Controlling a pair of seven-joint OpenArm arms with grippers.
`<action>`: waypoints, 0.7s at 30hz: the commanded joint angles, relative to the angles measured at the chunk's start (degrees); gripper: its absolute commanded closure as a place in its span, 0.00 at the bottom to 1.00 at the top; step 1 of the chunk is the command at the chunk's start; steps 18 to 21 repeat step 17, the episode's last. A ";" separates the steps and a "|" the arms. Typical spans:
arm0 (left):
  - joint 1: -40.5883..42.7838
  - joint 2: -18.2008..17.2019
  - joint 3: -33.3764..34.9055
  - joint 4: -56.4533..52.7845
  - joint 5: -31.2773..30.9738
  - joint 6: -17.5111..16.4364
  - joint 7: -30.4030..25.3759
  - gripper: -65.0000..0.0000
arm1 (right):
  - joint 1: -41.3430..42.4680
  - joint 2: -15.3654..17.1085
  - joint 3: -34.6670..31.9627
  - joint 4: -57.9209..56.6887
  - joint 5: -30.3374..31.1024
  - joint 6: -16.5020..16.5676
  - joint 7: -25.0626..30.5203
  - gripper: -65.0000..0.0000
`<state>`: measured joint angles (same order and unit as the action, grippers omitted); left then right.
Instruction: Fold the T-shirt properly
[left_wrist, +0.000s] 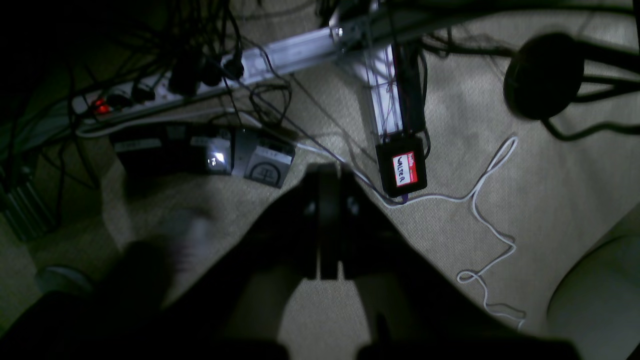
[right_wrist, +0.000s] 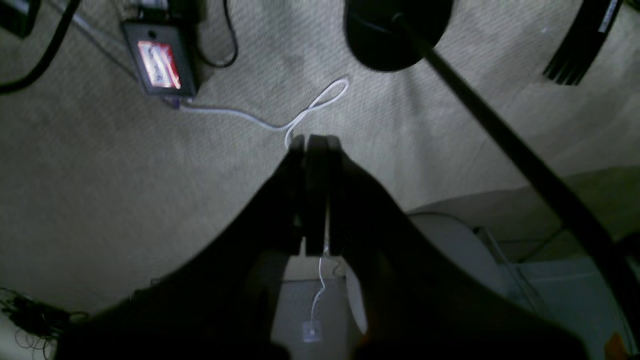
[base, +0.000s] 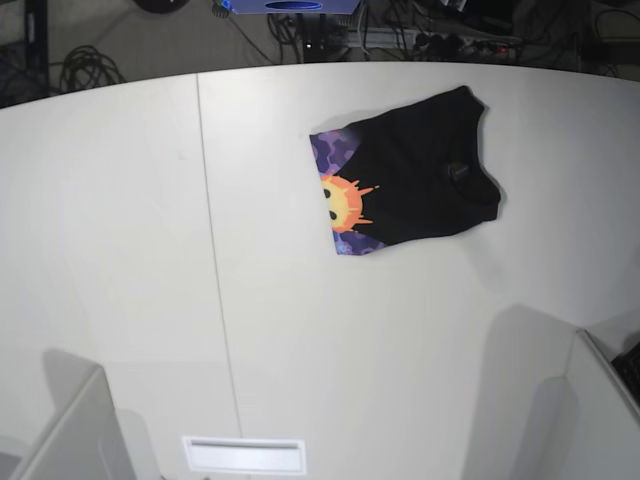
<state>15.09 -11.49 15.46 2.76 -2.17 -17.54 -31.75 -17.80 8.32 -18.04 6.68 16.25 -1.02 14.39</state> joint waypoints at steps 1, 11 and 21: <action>0.34 -1.31 0.05 -0.17 -0.24 -0.09 -0.65 1.00 | -0.88 0.34 0.15 -0.22 0.14 -0.35 -0.11 1.00; -1.51 -1.74 0.49 -0.17 0.28 -0.09 -0.30 1.00 | -1.49 0.25 0.15 -0.22 0.14 -0.35 -0.11 1.00; -1.42 -1.74 0.23 -0.17 0.28 -0.09 -0.56 1.00 | -1.58 -0.18 0.06 -0.22 0.14 -0.35 -0.11 1.00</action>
